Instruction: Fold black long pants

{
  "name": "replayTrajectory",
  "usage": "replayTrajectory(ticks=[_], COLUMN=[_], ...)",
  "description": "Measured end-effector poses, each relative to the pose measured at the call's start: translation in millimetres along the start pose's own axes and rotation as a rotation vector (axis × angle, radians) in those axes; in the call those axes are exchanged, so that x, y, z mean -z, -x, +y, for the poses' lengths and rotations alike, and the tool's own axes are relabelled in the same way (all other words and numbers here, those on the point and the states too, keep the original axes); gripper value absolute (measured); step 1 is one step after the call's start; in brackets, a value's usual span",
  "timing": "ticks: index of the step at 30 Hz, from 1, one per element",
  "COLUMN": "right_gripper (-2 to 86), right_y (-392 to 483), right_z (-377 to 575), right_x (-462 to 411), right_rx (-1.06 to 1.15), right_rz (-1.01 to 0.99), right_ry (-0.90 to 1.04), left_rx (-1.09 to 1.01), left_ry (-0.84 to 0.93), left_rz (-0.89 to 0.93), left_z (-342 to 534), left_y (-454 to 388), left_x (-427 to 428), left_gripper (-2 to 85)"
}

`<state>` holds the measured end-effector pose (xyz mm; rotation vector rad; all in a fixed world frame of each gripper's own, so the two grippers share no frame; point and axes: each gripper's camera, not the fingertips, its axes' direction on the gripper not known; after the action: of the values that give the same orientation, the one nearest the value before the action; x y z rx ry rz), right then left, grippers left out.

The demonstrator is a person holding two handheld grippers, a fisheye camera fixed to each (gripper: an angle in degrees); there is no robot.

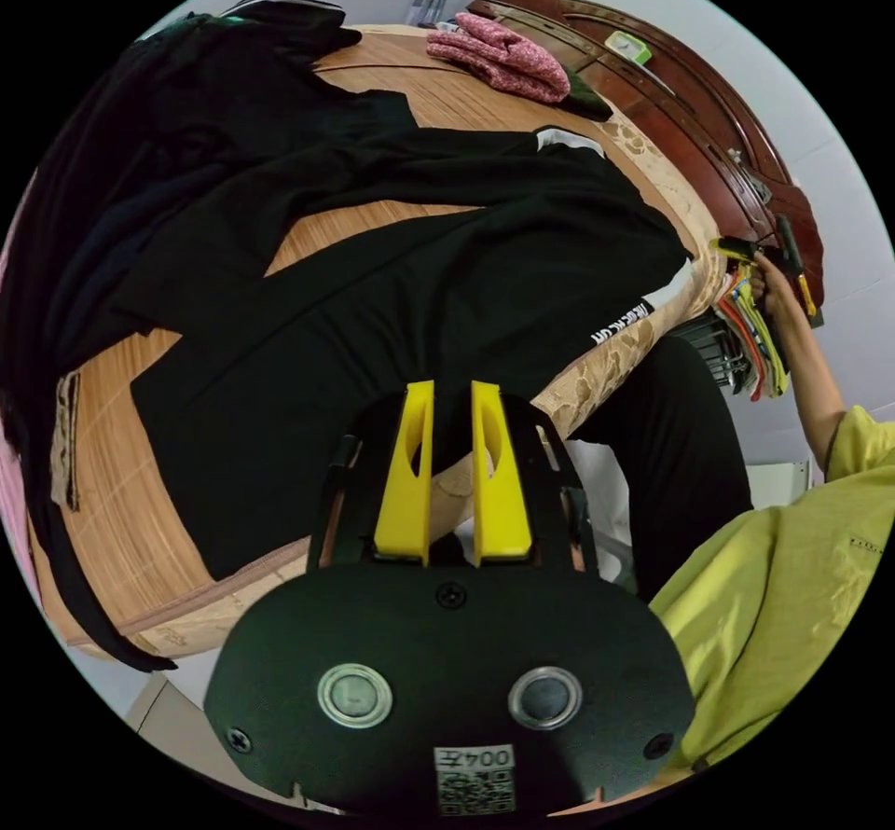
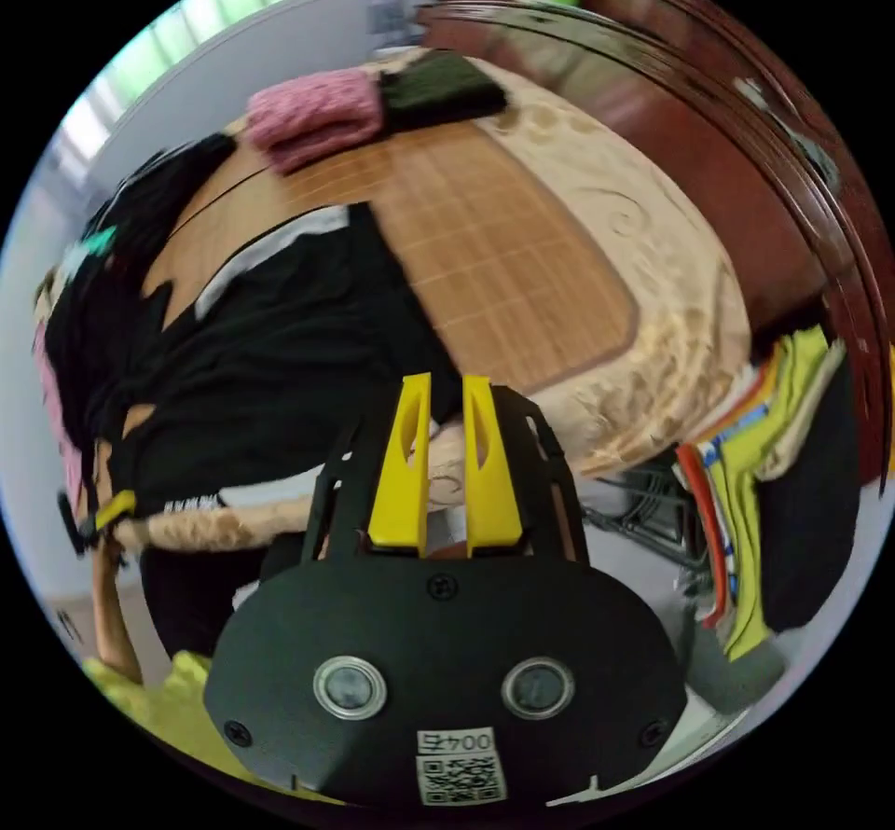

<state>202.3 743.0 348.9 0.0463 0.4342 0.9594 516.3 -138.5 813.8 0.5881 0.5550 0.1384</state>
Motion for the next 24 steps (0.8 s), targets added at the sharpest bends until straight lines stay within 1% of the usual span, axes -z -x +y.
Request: replayTrajectory(ticks=[2, 4, 5, 6, 8, 9, 10, 13, 15, 17, 20, 23, 24], right_gripper=[3.2, 1.2, 0.3, 0.1, -0.5, -0.6, -0.7, -0.7, -0.7, -0.7, -0.6, -0.2, -0.1], right_y=[68.3, 114.0, 140.1, 151.4, 186.8, 192.7, 200.3, 216.2, 229.0, 249.0, 270.1, 278.7, 277.4], right_z=[-3.4, -3.9, -3.1, -2.5, 4.2, 7.3, 11.3, 22.7, 35.9, 57.5, 81.1, 101.6, 104.6], right_x=[-9.9, -23.7, -34.4, -40.3, -68.4, -74.4, -69.4, -61.1, -56.0, -51.5, -49.6, -45.6, -43.3], right_rx=[0.205, 0.311, 0.365, 0.384, 0.457, 0.466, 0.463, 0.45, 0.455, 0.482, 0.473, 0.439, 0.418], right_rz=[-0.094, -0.109, -0.081, -0.065, -0.006, 0.02, 0.022, 0.042, 0.093, 0.2, 0.309, 0.36, 0.35], right_ry=[0.112, 0.197, 0.246, 0.273, 0.394, 0.416, 0.35, 0.322, 0.277, 0.209, 0.156, 0.099, 0.088], left_rx=[0.012, 0.001, -0.008, -0.036, -0.085, -0.122, -0.155, -0.228, -0.224, -0.208, -0.208, -0.167, -0.141], left_ry=[0.012, 0.024, 0.026, 0.032, 0.037, 0.037, 0.026, -0.02, -0.035, -0.036, -0.028, -0.018, 0.009], left_rz=[-0.018, -0.066, -0.091, -0.133, -0.178, -0.202, -0.217, -0.232, -0.213, -0.188, -0.156, -0.118, -0.049], left_z=[-2.6, -6.7, -8.0, -11.1, -15.5, -17.6, -18.7, -18.7, -21.0, -24.9, -32.7, -42.7, -49.1], left_y=[0.3, -6.3, -9.5, -17.3, -29.9, -38.1, -46.1, -61.7, -64.7, -65.4, -68.1, -67.0, -64.1], left_x=[3.0, 6.1, 7.5, 10.4, 14.5, 16.8, 19.2, 25.6, 30.9, 37.1, 47.6, 60.9, 67.9], left_gripper=[5.9, 4.5, 4.2, 3.6, 2.9, 2.4, 2.0, 1.4, 1.3, 1.5, 2.2, 4.4, 6.1])
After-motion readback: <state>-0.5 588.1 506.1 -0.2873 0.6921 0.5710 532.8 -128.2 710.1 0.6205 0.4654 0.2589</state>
